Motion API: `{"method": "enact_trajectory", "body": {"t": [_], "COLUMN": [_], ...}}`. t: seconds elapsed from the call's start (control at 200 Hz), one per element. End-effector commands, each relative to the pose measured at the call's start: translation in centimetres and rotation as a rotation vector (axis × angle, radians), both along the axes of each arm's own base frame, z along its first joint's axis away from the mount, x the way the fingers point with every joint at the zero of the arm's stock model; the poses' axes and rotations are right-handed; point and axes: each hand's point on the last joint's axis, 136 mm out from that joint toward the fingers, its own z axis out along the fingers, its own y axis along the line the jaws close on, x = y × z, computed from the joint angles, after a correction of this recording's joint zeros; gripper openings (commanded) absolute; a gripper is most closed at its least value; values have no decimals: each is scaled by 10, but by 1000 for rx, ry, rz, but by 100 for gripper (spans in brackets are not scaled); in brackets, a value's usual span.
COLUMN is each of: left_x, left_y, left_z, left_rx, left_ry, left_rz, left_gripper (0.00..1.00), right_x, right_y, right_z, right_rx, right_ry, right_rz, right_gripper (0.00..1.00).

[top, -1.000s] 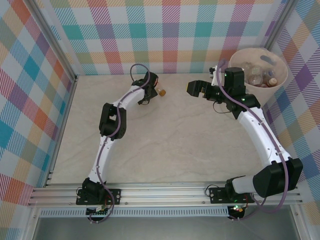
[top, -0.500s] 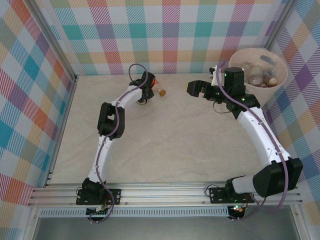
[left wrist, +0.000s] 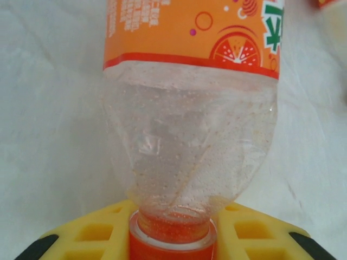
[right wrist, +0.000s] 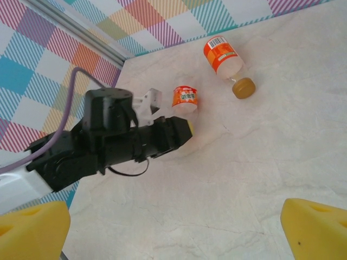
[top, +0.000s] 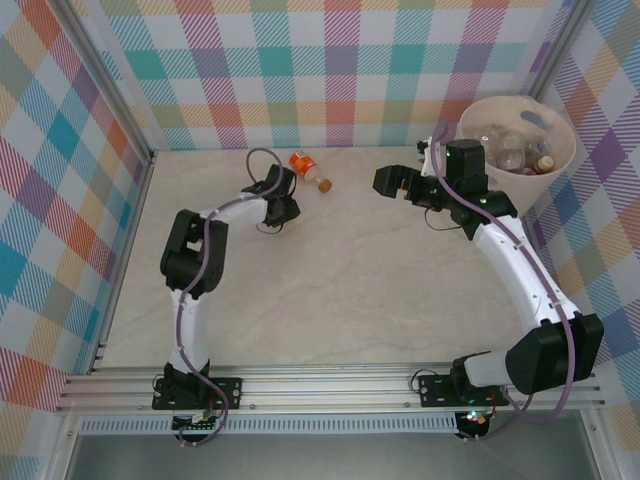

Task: Put the plastic bottles in the bin

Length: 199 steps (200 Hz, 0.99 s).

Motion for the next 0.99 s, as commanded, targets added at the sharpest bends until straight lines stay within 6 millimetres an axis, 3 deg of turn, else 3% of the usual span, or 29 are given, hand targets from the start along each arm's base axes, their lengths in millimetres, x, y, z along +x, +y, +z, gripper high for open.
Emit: {"method": "enact_trajectory", "body": {"t": [0.0,0.185,0.49,0.71,0.99], "left_x": [-4,-43,-115,-153,-163], "left_y": [-26,-67,-136,-161,-171], "left_z": [65,120,181,204,212], "left_rx": [-86,-237,-488,-587,-629], "left_ry": [-197,-302,-350,-351,-359], "left_rz": [-143,-377,-685,-821,-879], "left_gripper": [23,23,23,22,22], "right_x": [0,4,7,12,32], "right_y": [7,13,37,54,51], "right_z": [0,2,8,5,-19], "right_rx": [25,74,197,230,186], "right_ry": [-3,7,59,89,189], "right_rz": [18,20,92,117,-36], "right_gripper": [100,100,100,100,100]}}
